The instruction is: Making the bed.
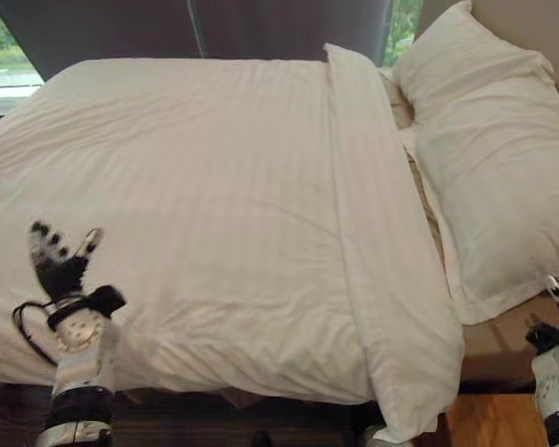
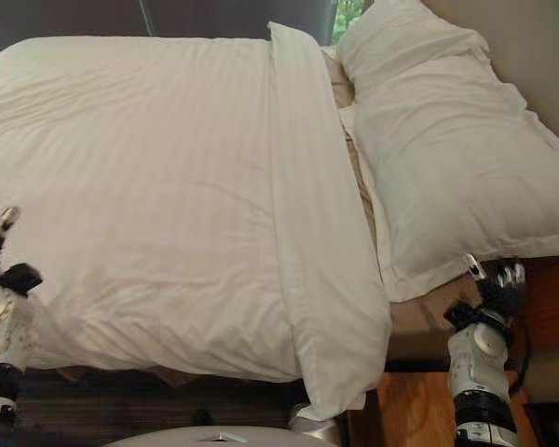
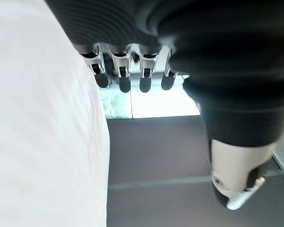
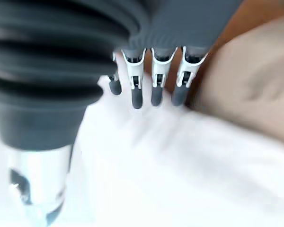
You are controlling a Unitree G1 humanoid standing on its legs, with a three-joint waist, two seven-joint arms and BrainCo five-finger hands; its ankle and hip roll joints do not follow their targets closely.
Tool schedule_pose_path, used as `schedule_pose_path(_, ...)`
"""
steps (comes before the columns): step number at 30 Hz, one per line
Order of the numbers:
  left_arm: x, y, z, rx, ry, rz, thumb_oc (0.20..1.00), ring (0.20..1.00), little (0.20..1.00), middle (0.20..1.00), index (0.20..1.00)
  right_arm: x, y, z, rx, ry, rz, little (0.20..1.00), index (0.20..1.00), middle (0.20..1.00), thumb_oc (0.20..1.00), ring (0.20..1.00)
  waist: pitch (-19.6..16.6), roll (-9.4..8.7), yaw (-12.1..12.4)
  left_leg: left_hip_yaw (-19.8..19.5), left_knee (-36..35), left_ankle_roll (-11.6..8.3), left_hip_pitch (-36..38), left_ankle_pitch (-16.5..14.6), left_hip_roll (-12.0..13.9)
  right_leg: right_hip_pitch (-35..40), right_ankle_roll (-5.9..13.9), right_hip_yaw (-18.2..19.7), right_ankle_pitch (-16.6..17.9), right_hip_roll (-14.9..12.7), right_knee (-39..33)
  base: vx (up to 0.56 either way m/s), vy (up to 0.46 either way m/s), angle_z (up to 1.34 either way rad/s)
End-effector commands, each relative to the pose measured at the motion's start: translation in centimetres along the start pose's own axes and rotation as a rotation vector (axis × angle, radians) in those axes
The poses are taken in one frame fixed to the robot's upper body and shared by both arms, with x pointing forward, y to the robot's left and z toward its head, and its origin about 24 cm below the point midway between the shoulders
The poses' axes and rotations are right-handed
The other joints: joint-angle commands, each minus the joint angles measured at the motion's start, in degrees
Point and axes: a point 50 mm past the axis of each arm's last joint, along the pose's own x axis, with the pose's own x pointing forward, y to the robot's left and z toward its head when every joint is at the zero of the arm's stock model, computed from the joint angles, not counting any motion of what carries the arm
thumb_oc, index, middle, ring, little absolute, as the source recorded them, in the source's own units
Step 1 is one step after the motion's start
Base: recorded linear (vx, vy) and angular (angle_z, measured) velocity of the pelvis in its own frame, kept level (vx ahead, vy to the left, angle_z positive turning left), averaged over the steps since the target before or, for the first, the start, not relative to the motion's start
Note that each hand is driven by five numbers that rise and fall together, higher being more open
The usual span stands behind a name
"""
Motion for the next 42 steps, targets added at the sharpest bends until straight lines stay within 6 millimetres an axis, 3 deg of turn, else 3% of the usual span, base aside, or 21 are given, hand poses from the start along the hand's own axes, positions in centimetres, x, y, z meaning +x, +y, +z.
schedule_pose_path(1, 0.7, -0.5, 1.7, 0.072, -0.126, -0.024, 1.000, 1.000, 1.000, 1.000, 1.000, -0.2, 2.0, 1.9, 0.016, -0.131, 0.082, 1.000, 1.000, 1.000, 1.000, 1.000, -1.28, -1.62, -0.40, 1.75, 0.80, 1.30, 3.93, -8.48, 0.11, -0.54, 2.80, 0.38, -5.91, -4.25, 1.09, 0.00, 0.005, -0.09)
schedule_pose_path(7, -3.1, -2.2, -1.1, 0.172, -0.017, -0.219, 1.000, 1.000, 1.000, 1.000, 1.000, -2.5, 6.0, 3.9, 0.036, -0.238, 0.306, 1.000, 1.000, 1.000, 1.000, 1.000, -1.62, -1.47, 0.12, 1.78, 0.80, 1.59, 4.56, -8.59, 0.25, 0.01, 2.55, 0.84, -5.99, -4.19, 1.09, 0.00, 0.005, -0.05)
schedule_pose_path(12, -4.0, -3.0, -0.5, 0.353, -0.080, -0.333, 1.000, 1.000, 1.000, 1.000, 1.000, -4.7, 8.8, 3.7, -0.029, -0.248, 0.498, 1.000, 1.000, 1.000, 1.000, 1.000, -1.65, -1.81, 0.69, 2.06, 0.80, 1.71, 5.20, -8.86, 0.23, 0.44, 2.60, 1.05, -5.90, -4.23, 1.18, -0.02, 0.023, -0.04)
schedule_pose_path(16, -5.4, -3.3, -0.1, 0.320, -0.092, -0.388, 1.000, 1.000, 1.000, 1.000, 1.000, -6.1, 9.9, 2.7, -0.058, -0.213, 0.590, 1.000, 1.000, 1.000, 1.000, 1.000, -1.65, -2.09, 1.00, 2.17, 0.80, 1.87, 5.71, -9.00, 0.19, 0.80, 2.53, 1.27, -5.98, -4.17, 1.28, 0.00, 0.000, 0.00)
schedule_pose_path(19, -6.7, -3.9, 0.5, 0.286, -0.114, -0.428, 1.000, 1.000, 1.000, 1.000, 1.000, -8.0, 11.1, 0.2, -0.146, -0.126, 0.703, 1.000, 1.000, 1.000, 1.000, 1.000, -1.71, -2.58, 1.66, 2.27, 0.80, 2.11, 6.53, -9.27, 0.24, 1.30, 2.36, 1.63, -6.21, -3.93, 1.39, -0.01, 0.011, -0.01)
schedule_pose_path(21, -6.7, -3.9, 0.5, 0.287, -0.113, -0.428, 1.000, 1.000, 1.000, 1.000, 1.000, -8.0, 11.1, 0.2, -0.146, -0.125, 0.704, 1.000, 1.000, 1.000, 1.000, 1.000, -1.72, -2.59, 1.66, 2.33, 0.80, 2.10, 6.60, -9.29, 0.25, 1.35, 2.36, 1.68, -6.22, -3.92, 1.38, 0.00, 0.007, -0.05)
schedule_pose_path(25, -7.2, -4.4, 0.6, 0.314, -0.131, -0.455, 1.000, 1.000, 1.000, 1.000, 1.000, -9.4, 11.7, -2.4, -0.218, -0.021, 0.759, 1.000, 1.000, 1.000, 1.000, 1.000, -1.90, -3.15, 1.98, 2.49, 0.80, 2.11, 7.41, -9.48, 0.38, 2.02, 2.21, 1.78, -6.58, -3.70, 1.65, -0.01, 0.013, -0.05)
schedule_pose_path(28, -7.9, -5.2, 0.2, 0.214, -0.088, -0.475, 1.000, 1.000, 1.000, 1.000, 1.000, -9.6, 11.1, -3.6, -0.324, -0.001, 0.736, 1.000, 1.000, 1.000, 1.000, 1.000, -1.86, -3.35, 1.90, 2.41, 0.80, 2.20, 7.86, -9.56, 0.44, 2.41, 2.13, 1.57, -6.81, -3.62, 1.88, 0.00, 0.011, -0.05)
schedule_pose_path(31, -8.8, -5.6, -0.3, 0.127, -0.034, -0.493, 1.000, 1.000, 1.000, 1.000, 1.000, -10.1, 11.3, -4.2, -0.324, 0.031, 0.736, 1.000, 1.000, 1.000, 1.000, 1.000, -1.78, -3.51, 1.92, 2.39, 0.80, 2.31, 7.95, -9.55, 0.51, 2.45, 2.08, 1.59, -6.88, -3.50, 2.05, 0.00, 0.004, -0.02)
schedule_pose_path(40, -10.3, -5.3, -3.0, 0.063, 0.138, -0.481, 1.000, 1.000, 1.000, 1.000, 1.000, -10.2, 11.6, -3.5, -0.298, -0.001, 0.737, 1.000, 1.000, 1.000, 1.000, 1.000, -1.10, -3.86, 2.71, 1.80, 0.80, 2.47, 7.93, -9.38, 0.62, 2.62, 1.94, 1.41, -6.91, -3.43, 2.05, 0.00, 0.000, 0.00)
schedule_pose_path(41, -11.0, -3.7, -7.0, -0.021, 0.394, -0.341, 1.000, 1.000, 1.000, 1.000, 1.000, -8.9, 7.4, -4.9, -0.410, 0.105, 0.645, 1.000, 1.000, 1.000, 1.000, 1.000, 6.35, 1.74, -2.34, 1.16, 0.80, -1.38, 1.94, -5.45, 7.31, -9.99, 3.53, 16.07, -6.97, -12.07, 23.18, -0.01, -0.232, 0.01)
schedule_pose_path(42, -11.1, -3.0, -7.1, -0.007, 0.399, -0.314, 1.000, 1.000, 1.000, 1.000, 1.000, -8.9, 7.5, -4.5, -0.387, 0.091, 0.634, 1.000, 1.000, 1.000, 1.000, 1.000, 5.72, 1.21, -2.22, 0.35, 0.80, -2.37, 1.63, -4.73, 8.33, -7.10, 3.83, 19.20, -8.91, -11.80, 19.65, -0.04, -0.440, 0.04)
